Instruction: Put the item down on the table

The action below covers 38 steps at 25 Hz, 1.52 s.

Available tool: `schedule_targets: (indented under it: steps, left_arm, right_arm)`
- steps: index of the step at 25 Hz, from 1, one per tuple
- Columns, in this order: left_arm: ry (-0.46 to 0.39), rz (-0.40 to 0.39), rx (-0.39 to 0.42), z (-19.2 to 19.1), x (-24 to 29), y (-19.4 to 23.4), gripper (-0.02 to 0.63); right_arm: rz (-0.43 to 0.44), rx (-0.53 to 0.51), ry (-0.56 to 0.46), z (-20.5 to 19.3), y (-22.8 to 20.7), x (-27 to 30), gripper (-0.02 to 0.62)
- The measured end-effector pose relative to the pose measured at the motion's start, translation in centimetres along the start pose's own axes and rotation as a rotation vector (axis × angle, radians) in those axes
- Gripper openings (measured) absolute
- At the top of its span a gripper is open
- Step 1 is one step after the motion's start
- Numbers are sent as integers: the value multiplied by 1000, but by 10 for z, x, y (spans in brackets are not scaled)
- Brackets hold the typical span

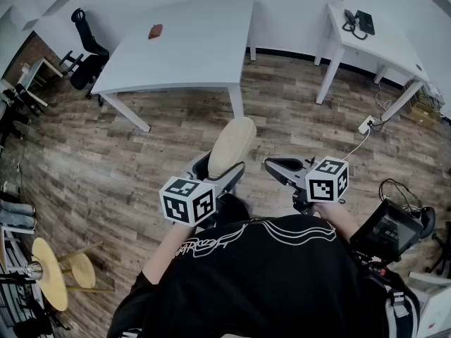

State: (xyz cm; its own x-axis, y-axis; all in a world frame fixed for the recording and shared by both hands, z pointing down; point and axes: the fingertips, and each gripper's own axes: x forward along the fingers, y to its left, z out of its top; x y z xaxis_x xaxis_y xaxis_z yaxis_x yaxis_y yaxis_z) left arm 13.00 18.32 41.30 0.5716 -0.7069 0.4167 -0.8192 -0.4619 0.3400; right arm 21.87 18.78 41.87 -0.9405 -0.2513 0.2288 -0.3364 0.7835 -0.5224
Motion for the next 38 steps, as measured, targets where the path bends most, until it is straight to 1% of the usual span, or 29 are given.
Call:
schedule_targets:
  steps: [3,6,9,13,17,22,25,28,33,35,38]
  left_arm:
    - [3,-2,-15,8,11,29,370]
    - [14,-8,-32,22,30,74,370]
    - [34,-15,-43,37,48,118,370]
    - [37,-16,-47,69,68,182,370]
    - [48,-19,-57,93,78,241,370]
    - [54,-7,-15,119,83,303,370]
    - [64,-10,-4,123,84,333,370]
    - [64,3,24,128,84,358,370]
    - [64,21,61,132,89,378,370]
    - [66,31,99,136,92,383,370]
    - [56,68,161,147,98,395,370]
  right_arm:
    - [-10,18,1,7,-17,21,8]
    - [-22,42,4,22,-46,58,8]
    - [-31,63,1,42,-74,96,8]
    - [-45,78,3,74,-107,152,8]
    - [-55,99,11,100,-130,206,8]
    - [-72,97,27,126,-152,263,8]
    - [-85,102,14,139,-161,288,8]
    - [-87,84,10,148,-161,308,8]
    - [-100,65,15,154,-161,319,8]
    - [-103,67,9,156,-162,320,8]
    - [-101,62,8,160,-164,324,8]
